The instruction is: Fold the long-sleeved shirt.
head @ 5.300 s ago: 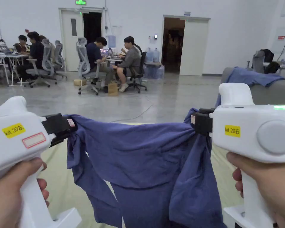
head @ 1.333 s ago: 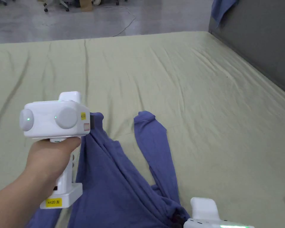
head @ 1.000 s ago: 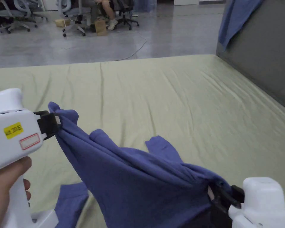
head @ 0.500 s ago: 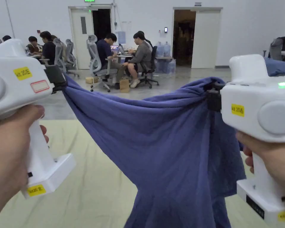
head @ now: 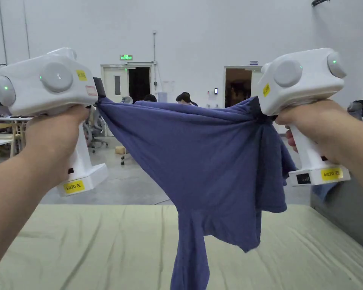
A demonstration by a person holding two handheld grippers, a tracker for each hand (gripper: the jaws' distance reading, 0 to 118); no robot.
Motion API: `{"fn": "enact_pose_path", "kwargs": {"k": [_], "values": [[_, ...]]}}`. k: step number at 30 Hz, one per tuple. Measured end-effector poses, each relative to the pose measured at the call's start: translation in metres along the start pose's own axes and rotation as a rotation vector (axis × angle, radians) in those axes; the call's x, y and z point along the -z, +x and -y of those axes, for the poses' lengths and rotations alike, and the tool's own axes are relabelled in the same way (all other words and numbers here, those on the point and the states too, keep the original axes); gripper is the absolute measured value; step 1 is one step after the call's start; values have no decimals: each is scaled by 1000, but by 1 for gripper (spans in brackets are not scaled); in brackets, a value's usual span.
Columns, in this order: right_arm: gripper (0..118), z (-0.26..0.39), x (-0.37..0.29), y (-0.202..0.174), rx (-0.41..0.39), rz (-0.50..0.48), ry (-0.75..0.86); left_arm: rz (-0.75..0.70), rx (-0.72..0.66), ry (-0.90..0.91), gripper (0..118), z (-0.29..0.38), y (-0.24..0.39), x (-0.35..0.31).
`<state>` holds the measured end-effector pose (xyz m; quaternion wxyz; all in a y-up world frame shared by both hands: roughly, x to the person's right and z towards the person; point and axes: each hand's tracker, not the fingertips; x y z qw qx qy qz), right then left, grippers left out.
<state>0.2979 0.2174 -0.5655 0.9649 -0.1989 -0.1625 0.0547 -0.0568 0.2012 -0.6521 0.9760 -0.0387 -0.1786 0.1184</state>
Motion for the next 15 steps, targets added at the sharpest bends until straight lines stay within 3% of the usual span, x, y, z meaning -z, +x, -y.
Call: {"fn": "enact_pose_path", "kwargs": {"k": [4,7,15], "values": [[12,30,48,-13,-11,31,-60,24,24,-13,0,41,-12,27],[12,87,96,-24,8,22,-163,9,60,-139,0,110,-30,49],[12,321,183,-71,-47,-10,-526,-63,-7,-580,0,347,-89,70]]}}
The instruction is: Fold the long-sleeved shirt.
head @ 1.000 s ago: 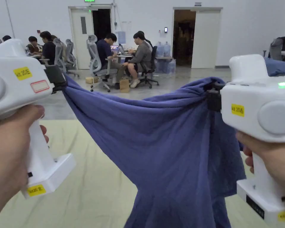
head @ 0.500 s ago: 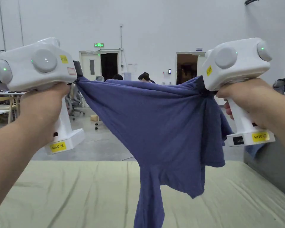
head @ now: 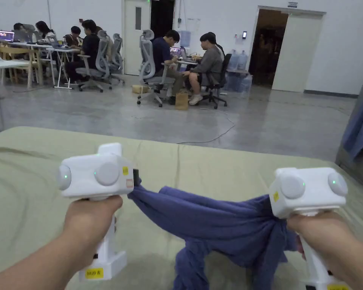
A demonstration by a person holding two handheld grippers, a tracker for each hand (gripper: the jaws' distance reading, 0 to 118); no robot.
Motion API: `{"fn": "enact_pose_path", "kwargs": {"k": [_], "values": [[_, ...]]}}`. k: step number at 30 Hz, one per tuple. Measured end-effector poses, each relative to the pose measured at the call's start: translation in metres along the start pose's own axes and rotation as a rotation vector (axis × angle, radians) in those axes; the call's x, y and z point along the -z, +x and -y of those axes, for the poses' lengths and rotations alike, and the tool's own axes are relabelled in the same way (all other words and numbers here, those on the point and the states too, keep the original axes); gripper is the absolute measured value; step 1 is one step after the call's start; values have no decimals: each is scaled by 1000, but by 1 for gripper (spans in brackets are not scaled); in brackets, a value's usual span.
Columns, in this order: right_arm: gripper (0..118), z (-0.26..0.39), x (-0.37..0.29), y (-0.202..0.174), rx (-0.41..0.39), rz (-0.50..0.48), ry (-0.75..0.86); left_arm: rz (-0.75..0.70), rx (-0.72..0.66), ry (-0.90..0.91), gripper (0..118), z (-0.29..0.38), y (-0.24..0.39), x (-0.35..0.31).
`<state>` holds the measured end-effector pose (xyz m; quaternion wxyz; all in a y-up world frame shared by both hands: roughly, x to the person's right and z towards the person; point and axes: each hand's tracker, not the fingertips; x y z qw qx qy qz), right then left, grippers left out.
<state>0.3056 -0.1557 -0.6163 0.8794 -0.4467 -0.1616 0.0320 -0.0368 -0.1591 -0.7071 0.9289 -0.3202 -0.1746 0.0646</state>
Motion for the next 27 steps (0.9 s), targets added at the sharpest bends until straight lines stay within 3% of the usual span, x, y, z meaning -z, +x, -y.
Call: {"fn": "enact_pose_path", "kwargs": {"k": [5,9,10,14,17,20,25,27], "values": [[12,85,16,2,-6,-61,-56,31,9,-104,0,82,-20,-4],[12,153,-18,18,95,-172,-107,109,219,-76,0,146,-34,-67],[12,169,-31,19,80,-180,-99,124,228,-84,0,160,-39,-83],[12,240,-90,9,26,-211,-85,133,193,-133,0,218,-61,-155],[12,286,-114,3,-1,-263,-183,131,153,-194,0,257,-75,-204],[12,329,-137,-4,32,-275,-256,130,97,-245,0,290,-87,-241],[12,372,-156,-16,122,-310,-352,77,158,-290,0,329,-92,-277],[14,384,-151,-21,127,-290,-386,96,94,-309,0,338,-101,-281]]}}
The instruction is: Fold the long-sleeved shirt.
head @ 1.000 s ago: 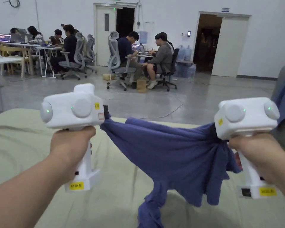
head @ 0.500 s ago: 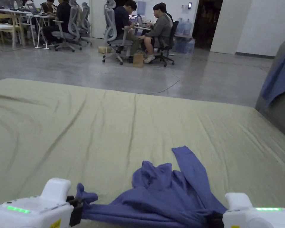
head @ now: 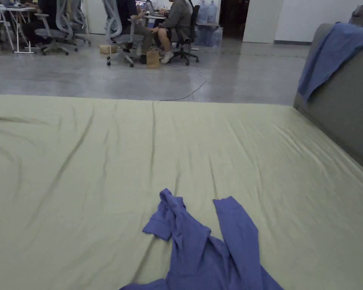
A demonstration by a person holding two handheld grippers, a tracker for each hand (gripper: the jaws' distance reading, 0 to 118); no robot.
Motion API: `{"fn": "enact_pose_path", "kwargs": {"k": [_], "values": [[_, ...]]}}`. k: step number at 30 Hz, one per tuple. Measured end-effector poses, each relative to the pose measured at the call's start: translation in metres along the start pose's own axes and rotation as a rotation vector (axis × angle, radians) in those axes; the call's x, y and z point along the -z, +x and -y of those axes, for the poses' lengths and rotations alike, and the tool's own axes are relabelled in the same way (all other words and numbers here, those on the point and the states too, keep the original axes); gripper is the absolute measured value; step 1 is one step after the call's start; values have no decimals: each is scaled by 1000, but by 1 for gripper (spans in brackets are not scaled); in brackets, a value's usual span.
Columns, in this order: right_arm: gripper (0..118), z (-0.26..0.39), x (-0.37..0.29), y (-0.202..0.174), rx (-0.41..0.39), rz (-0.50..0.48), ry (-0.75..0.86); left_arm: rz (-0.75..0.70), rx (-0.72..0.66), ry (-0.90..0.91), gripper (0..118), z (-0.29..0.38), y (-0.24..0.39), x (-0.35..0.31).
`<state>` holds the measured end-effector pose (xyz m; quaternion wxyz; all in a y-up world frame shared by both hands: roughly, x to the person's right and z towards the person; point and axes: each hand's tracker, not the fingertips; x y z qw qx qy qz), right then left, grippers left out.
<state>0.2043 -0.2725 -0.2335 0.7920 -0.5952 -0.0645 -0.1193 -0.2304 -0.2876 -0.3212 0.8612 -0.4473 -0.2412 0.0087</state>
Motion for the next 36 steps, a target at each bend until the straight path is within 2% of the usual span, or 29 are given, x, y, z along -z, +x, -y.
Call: {"fn": "enact_pose_path", "kwargs": {"k": [1,2,3,4,5,6,7,8,10,11,12,14,16,17,18,19,20,21,22,24,25,26,27,28,32,33,34,35,36], "values": [[19,2,6,-1,3,2,-14,5,-41,-10,0,3,-4,2],[32,4,15,0,19,-4,-27,-9,-82,-37,4,6,-8,7],[55,5,24,2,50,-2,-44,-25,-121,-76,23,8,-13,15],[70,6,28,3,81,16,-61,-31,-157,-125,36,10,-18,24],[79,2,29,5,92,15,-67,-41,-219,-192,39,13,-25,35],[79,-1,30,6,118,10,-98,-11,-292,-196,41,16,-35,35],[80,1,27,9,145,17,-113,67,-379,-98,41,13,-37,27],[80,3,19,14,182,-5,-93,73,-442,-75,46,9,-38,17],[80,10,-7,20,233,-27,-21,37,-476,-14,88,-1,-32,-8],[80,16,-26,22,240,-45,39,39,-466,39,106,-5,-26,-25],[81,21,-43,23,239,-55,78,41,-454,87,117,-8,-16,-42],[86,32,-76,21,197,-67,153,38,-431,144,117,-12,1,-70],[88,47,-103,18,179,-75,240,51,-389,98,114,-10,17,-88],[83,56,-113,16,170,-79,283,51,-356,38,99,-8,29,-93],[53,65,-120,12,153,-72,328,55,-322,27,37,-4,43,-97],[8,73,-123,8,125,-51,361,47,-277,24,0,0,60,-99],[0,78,-123,4,102,-32,370,47,-276,46,0,4,74,-99],[0,86,-121,0,113,-21,365,65,-268,20,0,7,86,-101],[0,90,-120,-3,88,-30,356,132,-236,-14,0,8,98,-100],[0,95,-116,-6,60,-124,357,174,-266,3,1,2,108,-87],[0,97,-114,-7,62,-130,361,165,-273,14,23,-5,116,-79],[0,97,-112,-9,59,-121,361,154,-273,20,62,-14,123,-69],[0,91,-116,-7,51,-121,365,135,-272,21,111,-27,127,-52],[0,90,-114,-8,46,-115,368,99,-258,-2,118,-39,129,-32],[0,84,-108,-2,72,-138,363,-21,-283,-89,117,-74,135,62],[0,85,-105,-1,81,-142,359,-42,-299,-119,112,-80,134,89],[0,85,-103,1,87,-142,354,-63,-294,-139,102,-82,133,110],[0,81,-103,3,95,-136,346,-103,-290,-166,84,-82,133,135],[0,80,-100,6,103,-128,336,-150,-250,-201,84,-89,144,143]]}}
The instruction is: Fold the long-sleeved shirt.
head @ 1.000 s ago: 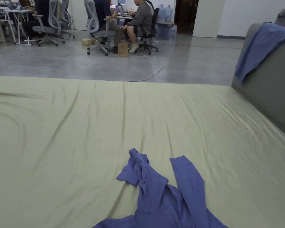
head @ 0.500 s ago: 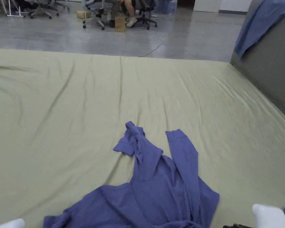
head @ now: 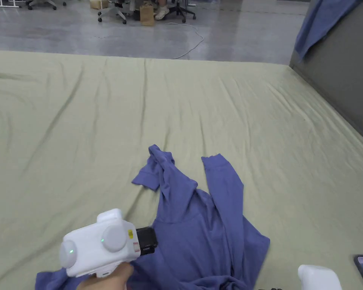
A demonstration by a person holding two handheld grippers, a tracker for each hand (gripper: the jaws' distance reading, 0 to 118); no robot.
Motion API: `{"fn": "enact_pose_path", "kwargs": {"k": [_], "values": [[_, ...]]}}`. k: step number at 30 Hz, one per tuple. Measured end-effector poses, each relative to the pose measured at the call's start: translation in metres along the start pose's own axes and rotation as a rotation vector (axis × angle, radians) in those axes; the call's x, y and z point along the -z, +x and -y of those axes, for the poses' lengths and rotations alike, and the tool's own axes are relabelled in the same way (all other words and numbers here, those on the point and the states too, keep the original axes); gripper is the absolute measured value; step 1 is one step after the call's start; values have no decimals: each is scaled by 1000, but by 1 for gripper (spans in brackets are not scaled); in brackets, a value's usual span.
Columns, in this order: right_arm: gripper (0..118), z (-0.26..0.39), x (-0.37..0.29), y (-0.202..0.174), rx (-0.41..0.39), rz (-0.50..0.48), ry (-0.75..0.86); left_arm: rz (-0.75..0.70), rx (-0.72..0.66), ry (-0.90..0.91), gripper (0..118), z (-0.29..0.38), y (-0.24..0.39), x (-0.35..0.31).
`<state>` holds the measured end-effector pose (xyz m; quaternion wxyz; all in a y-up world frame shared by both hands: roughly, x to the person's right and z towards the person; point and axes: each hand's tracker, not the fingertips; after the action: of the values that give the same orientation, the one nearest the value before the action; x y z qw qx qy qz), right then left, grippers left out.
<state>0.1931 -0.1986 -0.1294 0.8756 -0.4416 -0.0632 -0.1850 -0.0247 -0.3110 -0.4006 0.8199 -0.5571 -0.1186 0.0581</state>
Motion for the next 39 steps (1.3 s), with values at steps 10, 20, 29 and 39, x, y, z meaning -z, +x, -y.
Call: {"fn": "enact_pose_path", "kwargs": {"k": [10,20,29,39], "values": [[31,-83,59,56,37,120,-24,80,-72,125,3,15,-16,-62],[88,-121,209,64,-5,215,-333,120,-81,174,3,23,-33,-105],[4,-113,57,36,-55,92,139,236,-241,316,3,13,-76,-151],[4,-176,-89,-10,-105,-65,596,424,-302,627,3,-60,-75,-268]]}}
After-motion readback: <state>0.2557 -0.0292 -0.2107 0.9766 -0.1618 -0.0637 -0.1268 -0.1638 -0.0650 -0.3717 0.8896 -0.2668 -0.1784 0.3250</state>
